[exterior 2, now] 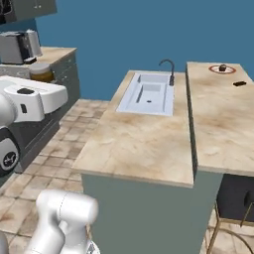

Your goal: Take the cinnamon bottle from the cabinet and place it on the dining table, next to the plate with the cupcake. Then take the chocolate from the dining counter and place it on the cupcake plate.

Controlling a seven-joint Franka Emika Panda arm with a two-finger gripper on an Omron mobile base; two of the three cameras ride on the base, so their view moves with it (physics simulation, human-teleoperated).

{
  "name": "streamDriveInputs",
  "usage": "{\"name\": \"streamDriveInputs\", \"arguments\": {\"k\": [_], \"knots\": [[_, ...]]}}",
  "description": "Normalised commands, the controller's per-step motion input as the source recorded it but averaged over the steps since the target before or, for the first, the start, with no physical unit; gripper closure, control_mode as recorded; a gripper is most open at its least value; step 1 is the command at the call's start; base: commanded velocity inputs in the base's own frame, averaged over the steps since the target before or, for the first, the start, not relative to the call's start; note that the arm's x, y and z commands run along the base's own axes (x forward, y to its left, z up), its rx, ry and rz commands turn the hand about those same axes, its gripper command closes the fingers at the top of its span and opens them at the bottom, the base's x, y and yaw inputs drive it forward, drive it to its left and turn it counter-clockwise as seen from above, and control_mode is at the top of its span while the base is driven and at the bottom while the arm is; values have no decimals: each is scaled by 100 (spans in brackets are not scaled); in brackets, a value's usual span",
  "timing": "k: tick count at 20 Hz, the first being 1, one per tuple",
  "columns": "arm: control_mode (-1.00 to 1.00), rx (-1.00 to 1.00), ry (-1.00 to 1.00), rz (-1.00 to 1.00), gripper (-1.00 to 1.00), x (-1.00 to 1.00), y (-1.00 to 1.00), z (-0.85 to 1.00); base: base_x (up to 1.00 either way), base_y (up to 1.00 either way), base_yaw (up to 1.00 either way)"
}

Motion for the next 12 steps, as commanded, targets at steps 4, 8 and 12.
{"name": "streamDriveInputs", "arguments": {"k": [4, 8, 12], "knots": [[100, 0, 0, 0, 100, 0, 0, 0, -1, -97, -20], [100, 0, 0, 0, 100, 0, 0, 0, -10, -100, -13], [100, 0, 0, 0, 100, 0, 0, 0, -27, -100, -9]]}}
